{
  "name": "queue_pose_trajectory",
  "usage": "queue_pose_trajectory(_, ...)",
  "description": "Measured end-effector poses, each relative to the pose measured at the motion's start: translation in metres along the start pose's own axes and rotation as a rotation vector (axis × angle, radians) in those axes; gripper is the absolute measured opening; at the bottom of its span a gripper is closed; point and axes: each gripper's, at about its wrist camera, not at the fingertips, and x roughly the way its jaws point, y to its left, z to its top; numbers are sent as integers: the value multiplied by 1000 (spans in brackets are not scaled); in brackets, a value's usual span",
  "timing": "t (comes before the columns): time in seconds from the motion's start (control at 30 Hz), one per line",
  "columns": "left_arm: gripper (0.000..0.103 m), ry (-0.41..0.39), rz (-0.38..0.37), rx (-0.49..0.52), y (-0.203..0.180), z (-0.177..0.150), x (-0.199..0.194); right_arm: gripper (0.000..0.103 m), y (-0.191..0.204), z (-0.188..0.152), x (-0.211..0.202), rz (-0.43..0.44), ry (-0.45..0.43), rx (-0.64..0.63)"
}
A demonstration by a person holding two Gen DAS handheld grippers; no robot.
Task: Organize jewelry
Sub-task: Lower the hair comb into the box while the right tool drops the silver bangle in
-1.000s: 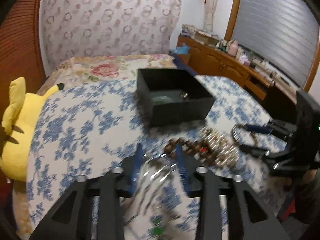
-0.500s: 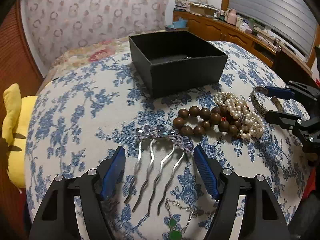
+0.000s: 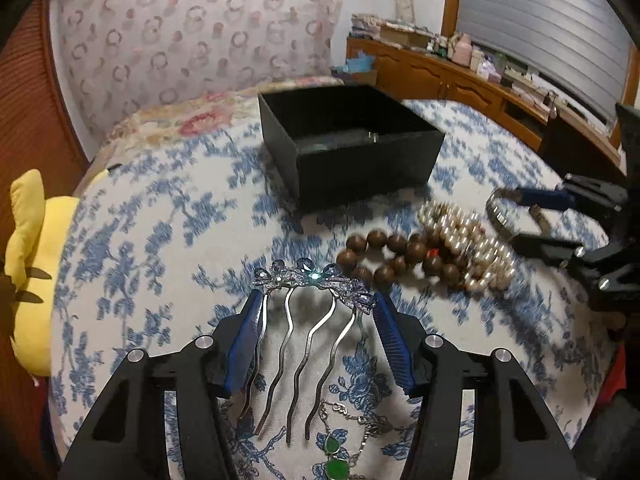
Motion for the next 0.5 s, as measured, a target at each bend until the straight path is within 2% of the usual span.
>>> queue_pose_trajectory(0.2,53,-87,-22,-13,-4,26,-20,60,-2,23,-3,-2,-33,-23)
queue_pose_trajectory(0.37,53,-125,-27,-17,-5,49,-19,60,-14,54,4,-1,-83,-40)
queue_pose_trajectory(0.5,53,-141,-27,-36,0,67,-15,60,-27,75,21,18,-90,-22)
